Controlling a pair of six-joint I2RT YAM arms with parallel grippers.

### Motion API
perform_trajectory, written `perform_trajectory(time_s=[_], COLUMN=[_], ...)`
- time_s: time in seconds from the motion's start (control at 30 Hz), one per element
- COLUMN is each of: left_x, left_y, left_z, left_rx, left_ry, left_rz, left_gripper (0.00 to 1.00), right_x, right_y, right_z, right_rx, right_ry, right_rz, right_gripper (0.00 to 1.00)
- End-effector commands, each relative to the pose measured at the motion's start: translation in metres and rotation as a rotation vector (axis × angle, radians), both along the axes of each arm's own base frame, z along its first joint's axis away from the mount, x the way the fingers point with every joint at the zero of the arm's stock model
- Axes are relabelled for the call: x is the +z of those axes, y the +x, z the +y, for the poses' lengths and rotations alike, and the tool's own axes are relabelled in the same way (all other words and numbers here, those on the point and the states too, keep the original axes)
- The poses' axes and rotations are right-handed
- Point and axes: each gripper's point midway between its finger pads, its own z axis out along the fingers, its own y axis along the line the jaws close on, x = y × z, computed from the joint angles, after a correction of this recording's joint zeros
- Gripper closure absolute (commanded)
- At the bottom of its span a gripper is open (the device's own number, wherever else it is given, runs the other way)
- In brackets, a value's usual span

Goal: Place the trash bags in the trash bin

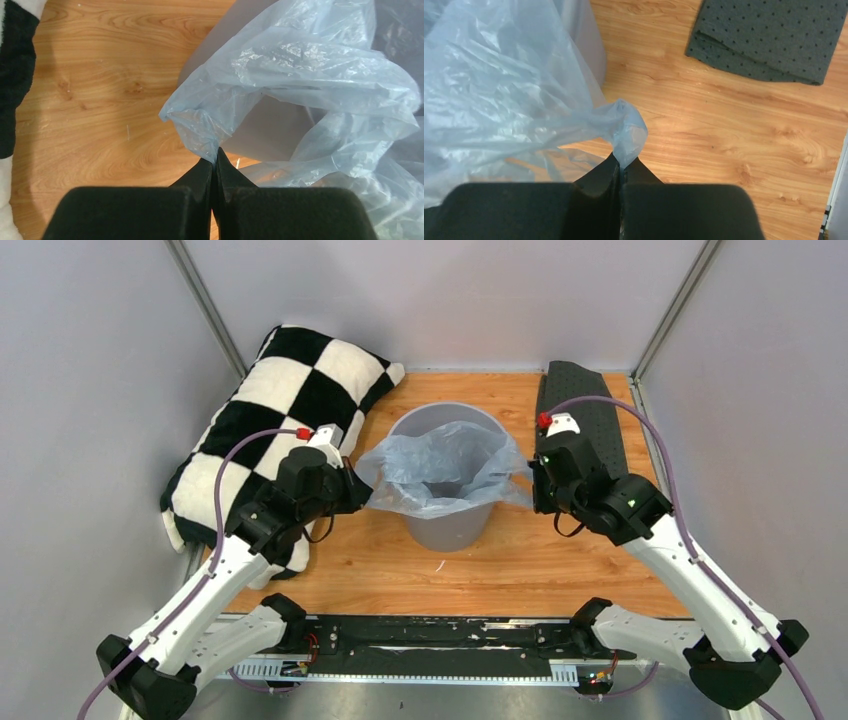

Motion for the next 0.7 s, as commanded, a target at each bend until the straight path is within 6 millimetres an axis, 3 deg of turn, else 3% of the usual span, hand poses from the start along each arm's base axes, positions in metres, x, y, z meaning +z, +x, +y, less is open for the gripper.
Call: perform_trajectory(time_s=[0.0, 0.23, 0.43, 0.5, 0.67], left_x=[-0.008, -0.027, -0.016, -0.008, 0.006], left_y=[0.007, 0.014, 0.033, 0.039, 0.046], left_z=[0.008, 0.001, 0.009, 0.012, 0.007], left_rx=[0.039, 0.037, 0.113, 0.134, 0.123], left_ry=[0.023, 0.022, 0.059, 0.078, 0.079], left_rz=[-0.022, 0.005, -0.031, -0.047, -0.066], left_gripper=[1.0, 1.0, 1.0, 1.0, 1.0], right_x=[-0.02, -0.055, -0.062, -0.059, -0.043], right_y=[0.006, 0.022, 0.038, 0.04, 0.031], right_z=[-0.015, -0.009, -0.021, -0.023, -0.004], right_rx=[-0.087, -0.104, -0.149, -0.141, 0.003], right_ry=[-0.053, -0.064, -0.079, -0.06, 0.006], right_rz=[0.001, 0.057, 0.078, 0.085, 0.082], right_gripper=[1.0, 1.0, 0.96, 0.9, 0.55])
